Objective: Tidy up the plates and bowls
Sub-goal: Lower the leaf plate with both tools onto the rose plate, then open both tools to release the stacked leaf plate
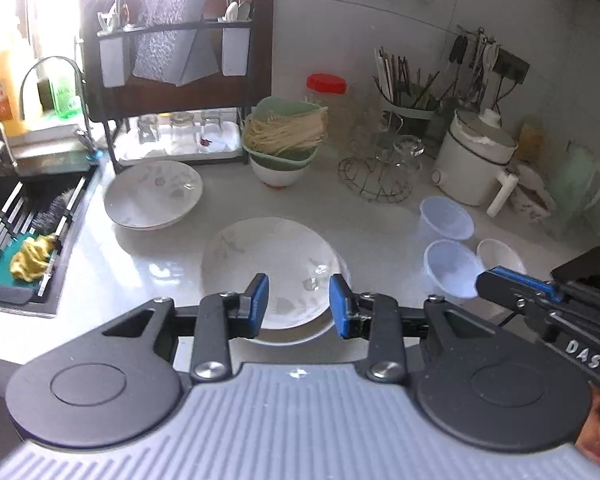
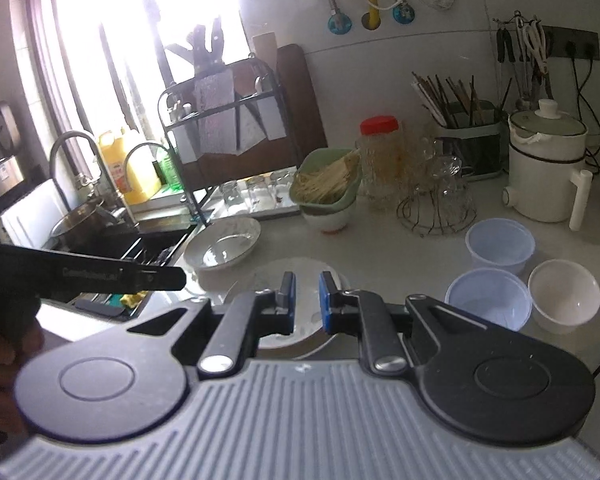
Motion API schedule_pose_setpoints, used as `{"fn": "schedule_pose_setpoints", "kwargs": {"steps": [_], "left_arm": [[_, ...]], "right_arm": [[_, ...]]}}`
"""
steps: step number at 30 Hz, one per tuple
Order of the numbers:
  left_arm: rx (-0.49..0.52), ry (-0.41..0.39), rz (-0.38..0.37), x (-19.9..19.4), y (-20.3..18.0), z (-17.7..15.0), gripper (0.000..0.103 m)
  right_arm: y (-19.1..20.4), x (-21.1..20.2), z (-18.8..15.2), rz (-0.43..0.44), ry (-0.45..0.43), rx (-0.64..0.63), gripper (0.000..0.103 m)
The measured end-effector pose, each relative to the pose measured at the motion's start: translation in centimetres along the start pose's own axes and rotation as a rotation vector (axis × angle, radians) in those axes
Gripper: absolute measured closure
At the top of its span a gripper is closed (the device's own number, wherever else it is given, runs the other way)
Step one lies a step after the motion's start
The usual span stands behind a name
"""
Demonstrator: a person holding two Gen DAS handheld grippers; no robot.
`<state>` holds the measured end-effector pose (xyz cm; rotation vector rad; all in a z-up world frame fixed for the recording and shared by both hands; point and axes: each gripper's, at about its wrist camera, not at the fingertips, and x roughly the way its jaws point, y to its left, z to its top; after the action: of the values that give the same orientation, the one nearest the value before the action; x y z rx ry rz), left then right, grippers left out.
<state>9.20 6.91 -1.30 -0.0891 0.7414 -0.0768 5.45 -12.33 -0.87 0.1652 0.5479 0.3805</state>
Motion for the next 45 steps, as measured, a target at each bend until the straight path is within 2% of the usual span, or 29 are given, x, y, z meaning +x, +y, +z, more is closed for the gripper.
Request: {"fn": "schedule_pose_setpoints", "kwargs": {"steps": [12,17,23,29,31,33,35,36,38,45], "left_arm": [[-0.072,0.01,0.048,-1.0,-1.1,-4.1,0.056],[-0.15,0.007,0.086,-1.7,-0.4,-4.9,0.051],[-0.194,0.039,0.142,-1.0,2.2,-4.7,0.048],[-0.184,0.051,0.128,1.2,4.2,-2.9,0.044],[-0.173,0.072,0.123,2.4,5.0,-2.1,0.043],[-0.168,0.082,0.108,3.5,6.1,-1.1,0.038],[-0.158,0.084,0.098,4.6,7.0,-0.1,0.029],[-0.153,0.084,0.096,5.2,7.5,0.5,0.02],[-0.142,0.087,0.096,6.5,8.3,1.5,0.011],[-0.129,0.111,0.1,10.9,11.6,4.8,0.009]], "right_arm": [[-0.8,-1.4,-1.7,0.041,0.04,-0.073,0.088],[-1.2,-0.7,-2.1,0.088,0.054,-0.046,0.088],[-0.4,0.3,-3.0,0.134,0.093,-0.054,0.087],[0.1,3.3,-2.5,0.123,0.083,-0.035,0.084],[0.4,4.4,-2.2,0.097,0.083,-0.05,0.076],[0.6,5.6,-1.7,0.08,0.082,-0.045,0.058],[0.7,6.8,-1.2,0.066,0.08,-0.031,0.021],[0.8,7.3,-1.1,0.061,0.078,-0.024,0.015],[0.8,8.5,-0.7,0.043,0.08,-0.01,0.015],[0.5,12.4,0.4,0.005,0.143,0.042,0.015]]}}
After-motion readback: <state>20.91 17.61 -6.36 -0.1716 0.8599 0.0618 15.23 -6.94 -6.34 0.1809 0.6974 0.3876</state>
